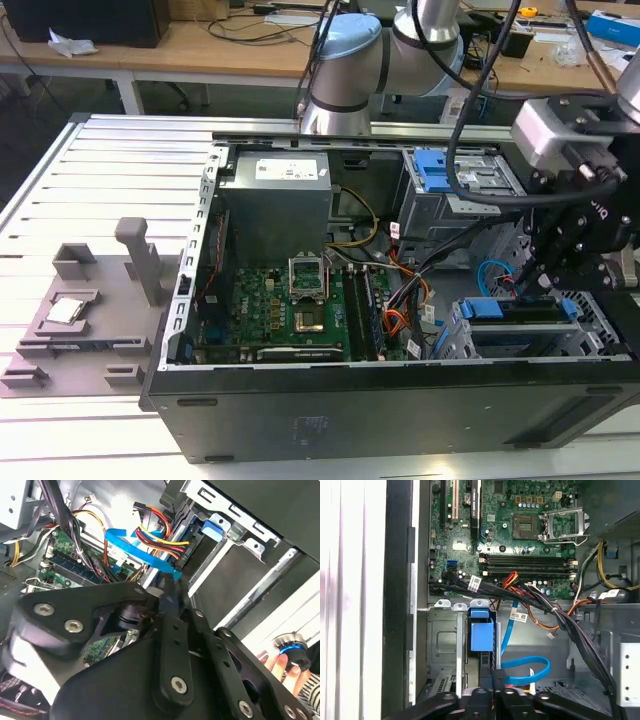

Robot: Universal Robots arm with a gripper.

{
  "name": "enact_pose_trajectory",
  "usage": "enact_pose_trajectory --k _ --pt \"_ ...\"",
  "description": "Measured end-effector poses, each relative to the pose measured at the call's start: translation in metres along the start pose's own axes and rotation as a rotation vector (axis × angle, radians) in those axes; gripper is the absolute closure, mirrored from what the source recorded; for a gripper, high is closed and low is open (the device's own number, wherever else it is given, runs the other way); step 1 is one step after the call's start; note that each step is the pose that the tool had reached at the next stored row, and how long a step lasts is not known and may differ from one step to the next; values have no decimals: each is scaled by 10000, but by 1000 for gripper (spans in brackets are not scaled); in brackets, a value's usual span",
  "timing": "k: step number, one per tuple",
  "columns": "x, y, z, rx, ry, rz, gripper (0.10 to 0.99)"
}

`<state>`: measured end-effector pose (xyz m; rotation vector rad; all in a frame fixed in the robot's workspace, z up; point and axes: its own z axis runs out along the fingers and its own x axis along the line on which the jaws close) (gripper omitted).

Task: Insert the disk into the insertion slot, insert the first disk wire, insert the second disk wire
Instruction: 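Insert the second disk wire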

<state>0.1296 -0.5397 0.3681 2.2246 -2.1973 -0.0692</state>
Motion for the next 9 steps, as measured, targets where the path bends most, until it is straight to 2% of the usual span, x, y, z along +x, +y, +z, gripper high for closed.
enact_pose_trajectory --k 1,2,3,9 --pt "-4 5 -117 0 1 0 980" --pt "-6 7 -162 0 2 0 980" --pt "-6 7 -183 0 0 -1 980" --pt "-6 8 -188 0 1 0 980"
